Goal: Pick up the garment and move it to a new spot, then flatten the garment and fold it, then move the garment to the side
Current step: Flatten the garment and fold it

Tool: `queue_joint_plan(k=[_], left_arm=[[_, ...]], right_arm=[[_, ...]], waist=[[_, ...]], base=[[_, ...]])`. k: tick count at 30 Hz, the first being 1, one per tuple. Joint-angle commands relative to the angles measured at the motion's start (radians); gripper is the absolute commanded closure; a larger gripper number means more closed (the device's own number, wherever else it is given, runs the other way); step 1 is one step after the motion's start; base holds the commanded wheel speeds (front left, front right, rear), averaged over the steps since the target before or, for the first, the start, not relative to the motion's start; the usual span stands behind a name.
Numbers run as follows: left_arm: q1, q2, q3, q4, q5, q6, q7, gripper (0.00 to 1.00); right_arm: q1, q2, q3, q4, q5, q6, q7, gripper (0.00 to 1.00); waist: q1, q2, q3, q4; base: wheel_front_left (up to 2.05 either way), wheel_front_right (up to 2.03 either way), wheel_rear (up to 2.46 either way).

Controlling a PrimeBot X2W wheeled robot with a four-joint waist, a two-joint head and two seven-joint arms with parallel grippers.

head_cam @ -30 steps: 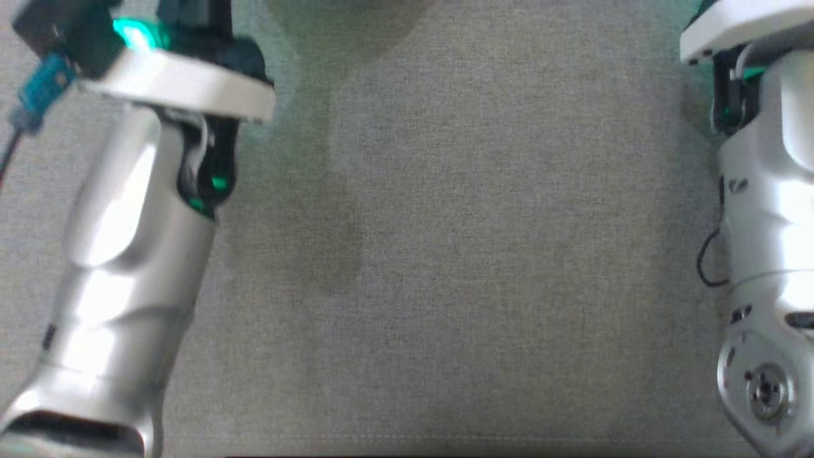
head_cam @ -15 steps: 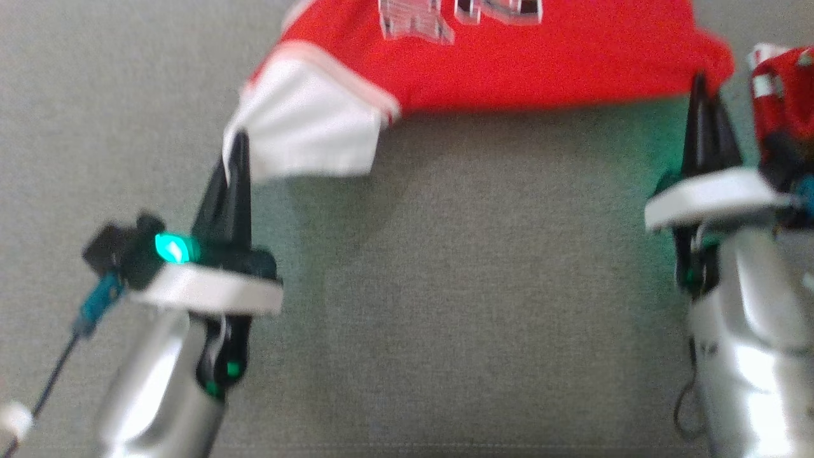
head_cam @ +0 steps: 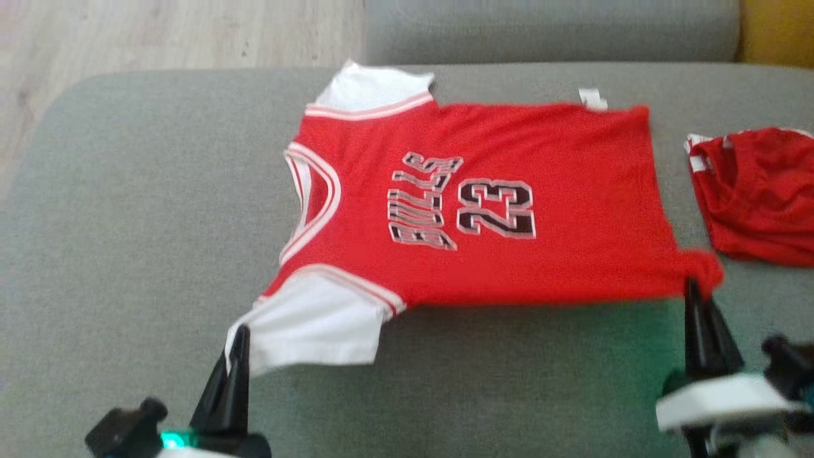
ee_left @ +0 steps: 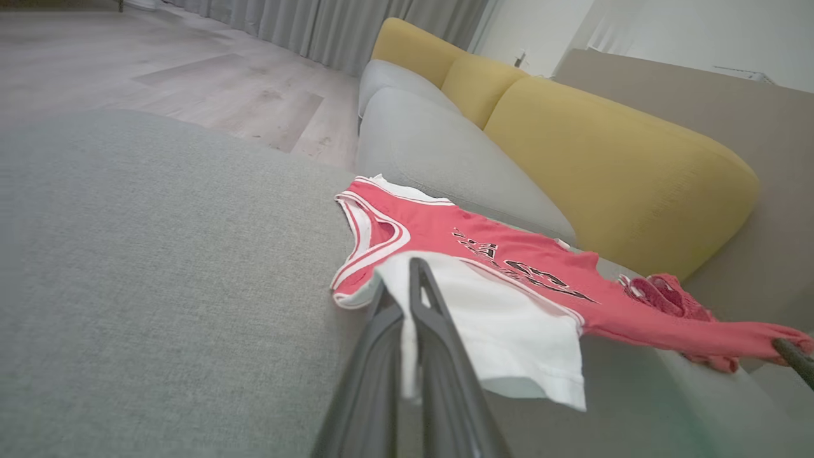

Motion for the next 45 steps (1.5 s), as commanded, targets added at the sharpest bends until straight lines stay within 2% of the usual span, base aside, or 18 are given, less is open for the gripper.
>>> queue_joint_plan(k=[1, 4, 7, 15, 32, 42, 43, 44, 45], left_arm=[[-0.035, 0.023, 0.040, -0.037, -0.002, 0.006, -0.001, 1.00], [0.010, 0.035, 0.042, -0.072, -0.013, 0.022, 0.019, 1.00], [0.024, 0.034, 0.035, -0.079, -0.027, 0.023, 0.034, 1.00], [-0.036, 0.016, 0.009, 0.021, -0.043, -0.007, 0.052, 1.00], [-0.491, -0.004, -0.002, 0.280, 0.039, -0.097, 0.036, 1.00], [-0.620, -0.027, 0.005, 0.455, 0.037, -0.129, -0.007, 1.00], [-0.630, -0.030, 0.006, 0.472, 0.036, -0.131, -0.011, 1.00], [-0.640, -0.033, 0.006, 0.488, 0.036, -0.132, -0.015, 1.00], [-0.640, -0.033, 0.006, 0.488, 0.036, -0.132, -0.015, 1.00]], right_arm=[[-0.018, -0.006, 0.023, -0.040, 0.003, 0.007, 0.004, 1.00], [0.058, -0.006, 0.026, -0.116, 0.016, 0.007, 0.050, 1.00], [0.086, -0.006, 0.028, -0.141, 0.014, 0.007, 0.076, 1.00], [0.047, -0.006, 0.042, -0.068, 0.021, 0.007, 0.112, 1.00], [-0.211, -0.006, 0.029, 0.087, 0.049, 0.007, 0.084, 1.00], [-0.336, -0.006, 0.065, 0.205, 0.047, 0.007, 0.044, 1.00], [-0.348, -0.006, 0.067, 0.218, 0.045, 0.007, 0.039, 0.96], [-0.360, -0.006, 0.068, 0.231, 0.043, 0.007, 0.034, 0.67], [-0.360, -0.006, 0.068, 0.231, 0.043, 0.007, 0.034, 0.67]], waist=[[0.0004, -0.0001, -0.006, 0.004], [0.0004, -0.0001, -0.006, -0.002], [0.0004, -0.0001, -0.001, -0.009], [0.0004, -0.0001, 0.038, -0.014], [0.0004, -0.0001, 0.171, -0.051], [0.0004, -0.0001, 0.207, -0.073], [0.0004, -0.0001, 0.208, -0.074], [0.0004, -0.0001, 0.209, -0.076], [0.0004, -0.0001, 0.209, -0.076]], base=[[0.00, 0.00, 0.00], [0.00, 0.00, 0.00], [0.00, 0.00, 0.00], [0.00, 0.00, 0.00], [0.00, 0.00, 0.00], [0.00, 0.00, 0.00], [0.00, 0.00, 0.00], [0.00, 0.00, 0.00], [0.00, 0.00, 0.00]])
